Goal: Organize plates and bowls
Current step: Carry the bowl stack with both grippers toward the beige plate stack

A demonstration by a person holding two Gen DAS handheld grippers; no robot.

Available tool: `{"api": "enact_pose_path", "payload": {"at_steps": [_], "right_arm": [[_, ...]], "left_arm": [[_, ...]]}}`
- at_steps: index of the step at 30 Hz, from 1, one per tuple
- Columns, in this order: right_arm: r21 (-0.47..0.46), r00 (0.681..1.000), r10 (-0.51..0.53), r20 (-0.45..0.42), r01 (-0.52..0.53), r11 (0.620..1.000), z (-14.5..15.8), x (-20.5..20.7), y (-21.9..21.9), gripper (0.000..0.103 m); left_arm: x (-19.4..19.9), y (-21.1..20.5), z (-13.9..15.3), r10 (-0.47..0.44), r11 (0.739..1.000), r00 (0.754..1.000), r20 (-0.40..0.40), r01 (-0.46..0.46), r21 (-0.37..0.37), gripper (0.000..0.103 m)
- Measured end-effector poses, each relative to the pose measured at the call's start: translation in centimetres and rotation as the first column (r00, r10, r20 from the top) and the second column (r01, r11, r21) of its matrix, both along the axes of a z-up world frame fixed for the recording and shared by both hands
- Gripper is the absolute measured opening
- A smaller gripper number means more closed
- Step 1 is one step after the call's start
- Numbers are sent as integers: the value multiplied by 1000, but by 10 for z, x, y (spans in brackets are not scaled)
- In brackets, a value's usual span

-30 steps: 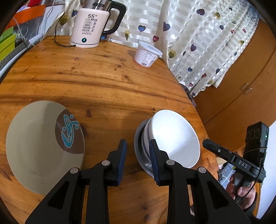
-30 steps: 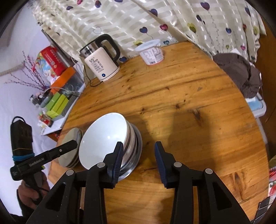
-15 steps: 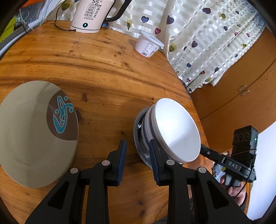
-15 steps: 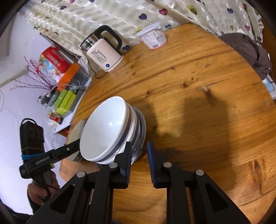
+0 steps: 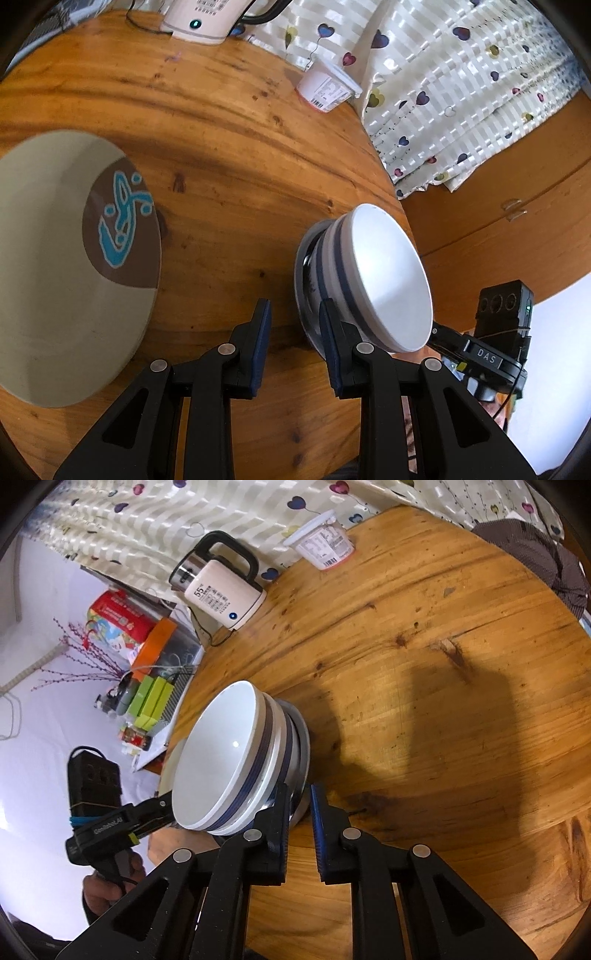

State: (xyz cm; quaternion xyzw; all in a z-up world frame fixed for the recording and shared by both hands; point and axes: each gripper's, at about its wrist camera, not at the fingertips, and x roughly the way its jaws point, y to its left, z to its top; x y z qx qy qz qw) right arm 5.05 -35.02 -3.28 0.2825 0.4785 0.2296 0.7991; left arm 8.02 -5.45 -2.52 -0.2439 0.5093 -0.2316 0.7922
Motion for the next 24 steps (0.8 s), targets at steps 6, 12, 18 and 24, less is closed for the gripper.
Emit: {"api": "enact_pose_path", "payload": {"at_steps": [6,12,18,24], "right_arm": [[48,1000,5,-11,-5,999,-5,3,-4,13],[83,1000,10,-11,-10,997,-8,3,-7,13],[95,1000,21,-4,-21,995,-9,3,-8,9],[83,1000,23,4,-23,996,-7,3,-7,9]], "left_arm": [[2,0,-7,-9,1000,1000,-18,8,-20,26],[3,0,-8,-24,998,1000,-5,24,-52,20],[5,6,-14,-27,993,1000,-13,25,-112,19],[4,7,-16,-39,987,999,-14,36,-158,6]]}}
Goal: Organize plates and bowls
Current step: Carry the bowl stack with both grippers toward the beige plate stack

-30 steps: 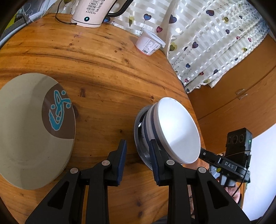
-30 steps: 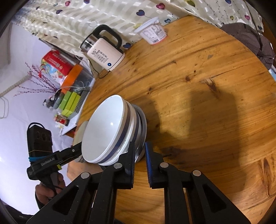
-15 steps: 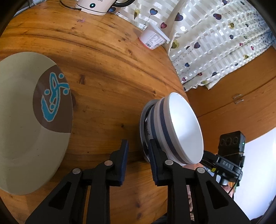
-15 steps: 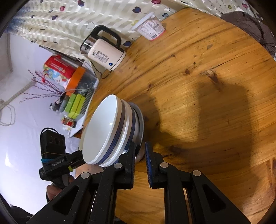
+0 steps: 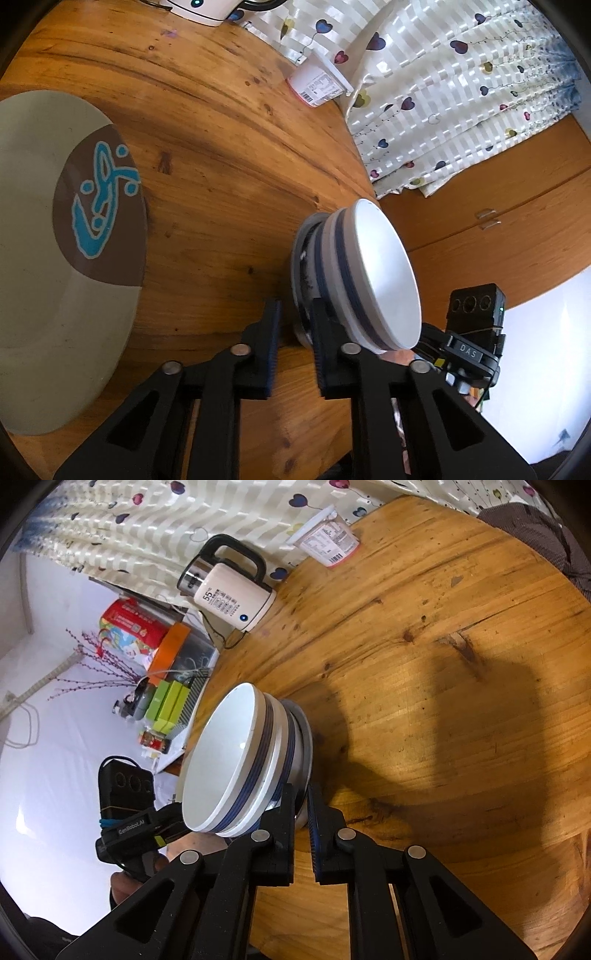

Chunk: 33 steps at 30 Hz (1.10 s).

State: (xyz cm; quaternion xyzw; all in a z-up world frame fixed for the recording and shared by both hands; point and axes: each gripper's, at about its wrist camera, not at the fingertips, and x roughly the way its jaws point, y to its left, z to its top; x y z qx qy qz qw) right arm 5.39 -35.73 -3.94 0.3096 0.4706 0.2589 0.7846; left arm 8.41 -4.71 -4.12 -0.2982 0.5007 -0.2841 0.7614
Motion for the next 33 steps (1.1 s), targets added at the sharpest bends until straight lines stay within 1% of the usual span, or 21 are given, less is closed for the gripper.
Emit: {"api": "enact_pose_path", "payload": {"at_steps": [2,13,22,33], "right_arm": [[-9,1000,1,6,-1,1000,2,0,1,9],[-12,1000,0,9,0,1000,2,0,1,9],[-4,1000,2,16,-2,1000,4,0,0,9],[-9,999,27,36,-26,1000,17,7,12,9]], "left_arm": [[-1,-2,2,-4,1000,1000,12,4,16,7],[-1,-3,2,-3,1000,1000,15,2,18,7],[1,-3,8,-2,1000,999,34,1,25,7],[-5,11,19,23,999,998,56,-24,26,7]]}}
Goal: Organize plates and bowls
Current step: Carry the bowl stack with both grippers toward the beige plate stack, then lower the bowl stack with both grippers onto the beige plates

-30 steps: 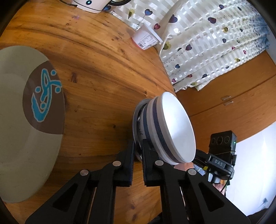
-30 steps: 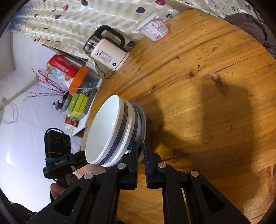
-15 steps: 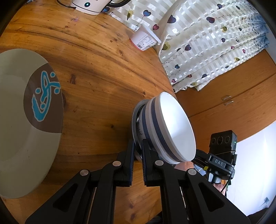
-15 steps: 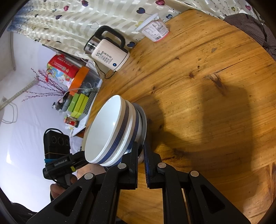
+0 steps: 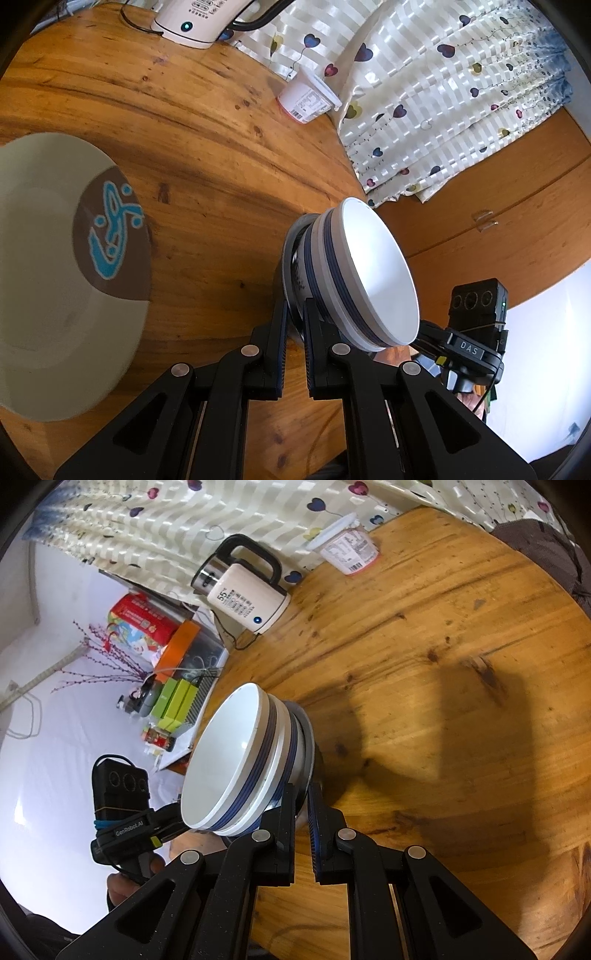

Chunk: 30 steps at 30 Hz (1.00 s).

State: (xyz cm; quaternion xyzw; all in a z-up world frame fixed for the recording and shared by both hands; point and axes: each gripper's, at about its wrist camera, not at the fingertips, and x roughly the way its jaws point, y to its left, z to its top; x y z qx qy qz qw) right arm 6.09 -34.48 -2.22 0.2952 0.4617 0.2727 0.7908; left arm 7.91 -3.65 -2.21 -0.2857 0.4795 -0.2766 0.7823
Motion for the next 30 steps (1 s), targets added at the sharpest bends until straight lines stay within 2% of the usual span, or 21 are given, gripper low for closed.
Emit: {"api": "enact_pose_path", "payload": {"at_steps": [14,30], "right_arm": [[-5,995,96,36,-96,995,21,24,52,9],[-2,973,230,28,-230,973,23,45,125,9]], "left_arm": [[-9,49,20,99,995,995,34,-99,12,7],[-27,115,29,232,971,972,47,-235,48,7]]}}
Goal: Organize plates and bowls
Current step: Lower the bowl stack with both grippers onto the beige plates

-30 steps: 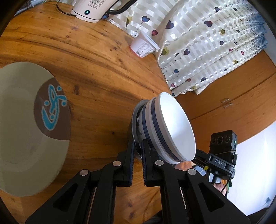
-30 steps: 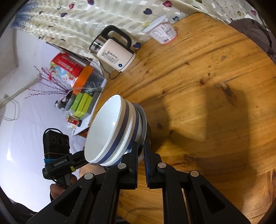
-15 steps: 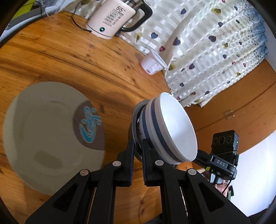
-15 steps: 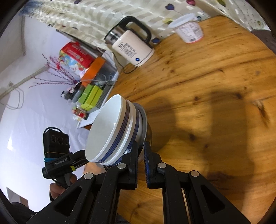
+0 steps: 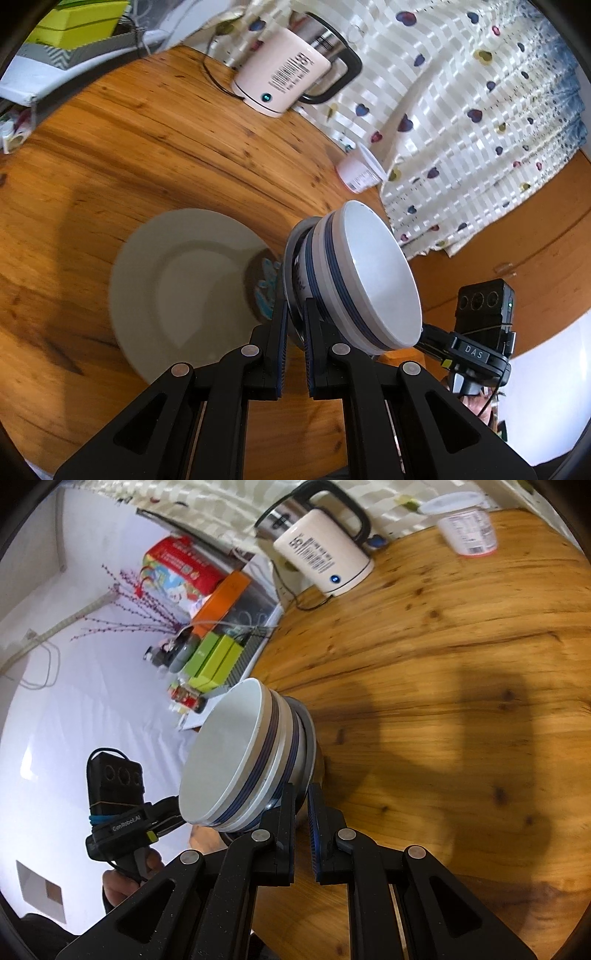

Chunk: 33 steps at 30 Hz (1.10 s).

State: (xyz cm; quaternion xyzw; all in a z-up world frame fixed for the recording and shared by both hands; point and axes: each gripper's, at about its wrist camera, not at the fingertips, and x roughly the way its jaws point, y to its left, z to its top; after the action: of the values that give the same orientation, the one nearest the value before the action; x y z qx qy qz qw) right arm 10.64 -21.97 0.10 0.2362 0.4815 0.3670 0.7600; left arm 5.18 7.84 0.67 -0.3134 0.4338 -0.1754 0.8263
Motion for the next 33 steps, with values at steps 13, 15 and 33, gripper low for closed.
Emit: {"api": "enact_pose_path", "payload": {"at_steps": [13,15,33], "right_arm": [[-30,996,87,-18,-88,996,-6,9,52,9],[-34,995,94,-20,-94,995,-7,10,58,9],[-63,992,117,-38,-119,991,-12,13,79,9]], "left_arm": [[-12,40,-13,93,996,995,-25,-93,-3,7],[-14,44,-15,100,995,995,-28,-101,-5,7],[-18,61,-24,129,991,991,-43,-129,-18,7]]}}
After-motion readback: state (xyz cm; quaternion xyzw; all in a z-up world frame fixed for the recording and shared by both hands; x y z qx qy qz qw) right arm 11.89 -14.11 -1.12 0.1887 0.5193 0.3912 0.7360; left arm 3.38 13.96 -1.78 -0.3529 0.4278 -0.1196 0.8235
